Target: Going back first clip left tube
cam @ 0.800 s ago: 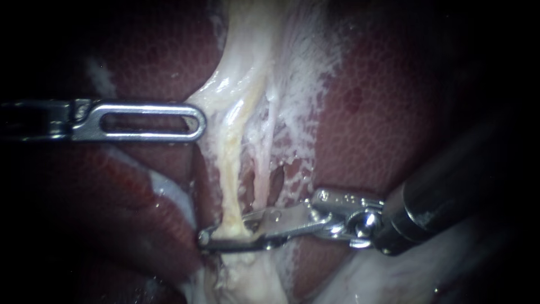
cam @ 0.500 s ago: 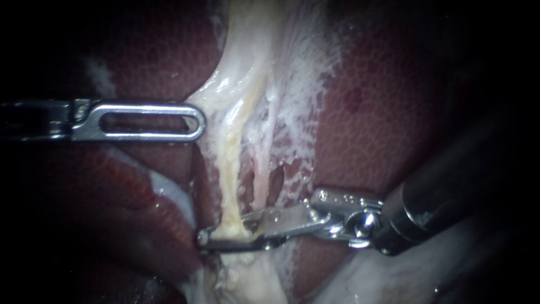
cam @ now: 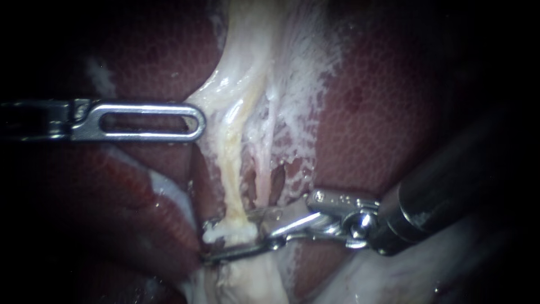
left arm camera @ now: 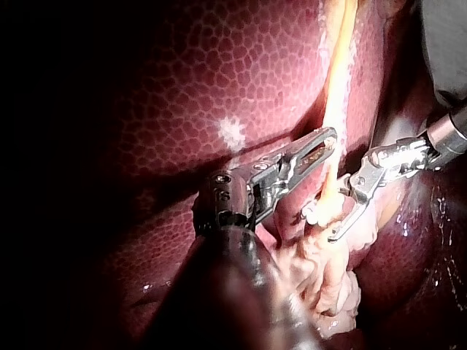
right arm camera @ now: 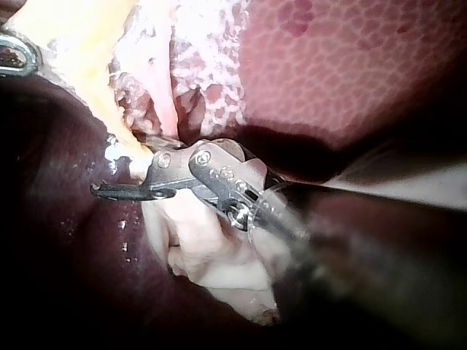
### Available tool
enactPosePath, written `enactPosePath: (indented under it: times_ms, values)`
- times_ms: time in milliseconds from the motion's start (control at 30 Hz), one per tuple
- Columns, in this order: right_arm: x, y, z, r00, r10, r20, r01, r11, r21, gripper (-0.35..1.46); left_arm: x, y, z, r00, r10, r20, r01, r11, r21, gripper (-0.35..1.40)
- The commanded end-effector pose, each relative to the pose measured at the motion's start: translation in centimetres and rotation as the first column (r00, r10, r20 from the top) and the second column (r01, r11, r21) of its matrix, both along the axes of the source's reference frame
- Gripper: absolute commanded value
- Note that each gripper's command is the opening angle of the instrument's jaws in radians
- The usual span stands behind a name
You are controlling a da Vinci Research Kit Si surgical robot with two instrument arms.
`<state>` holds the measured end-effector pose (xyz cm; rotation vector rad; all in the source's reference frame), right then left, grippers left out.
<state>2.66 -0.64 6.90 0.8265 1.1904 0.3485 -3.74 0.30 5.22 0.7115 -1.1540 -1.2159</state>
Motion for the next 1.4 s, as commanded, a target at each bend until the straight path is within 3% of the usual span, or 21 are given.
enactPosePath:
  times_ms: [33,200,500,833,1067,1400]
  values:
    - [0.00,0.01,0.01,0.9999,0.002,-0.015,-0.002,1.000,-0.021,0.54,0.00,0.00,0.00,1.0000,0.000,0.000,0.000,1.000,0.000,-0.35]
    - [-0.01,0.03,0.03,0.9988,0.001,-0.049,-0.007,0.993,-0.117,0.60,0.00,0.00,0.00,1.0000,0.000,0.001,0.000,1.000,0.001,-0.35]
    - [-0.02,0.05,0.01,0.9939,-0.031,-0.106,0.005,0.971,-0.240,0.60,0.00,0.01,-0.02,1.0000,0.000,0.001,0.000,1.000,0.001,-0.35]
    - [-0.19,0.11,-0.06,0.9931,-0.033,-0.112,0.006,0.972,-0.233,0.60,0.01,0.00,-0.02,1.0000,0.000,0.001,0.000,1.000,0.001,-0.35]
    - [-0.50,0.25,-0.19,0.9937,-0.025,-0.109,-0.001,0.974,-0.226,0.60,0.01,0.01,-0.02,1.0000,0.001,0.001,-0.001,1.000,0.001,-0.35]
    - [-0.95,0.33,-0.30,0.9934,-0.028,-0.112,0.002,0.975,-0.222,0.60,0.01,0.01,-0.01,1.0000,0.001,0.001,-0.001,1.000,0.001,-0.35]
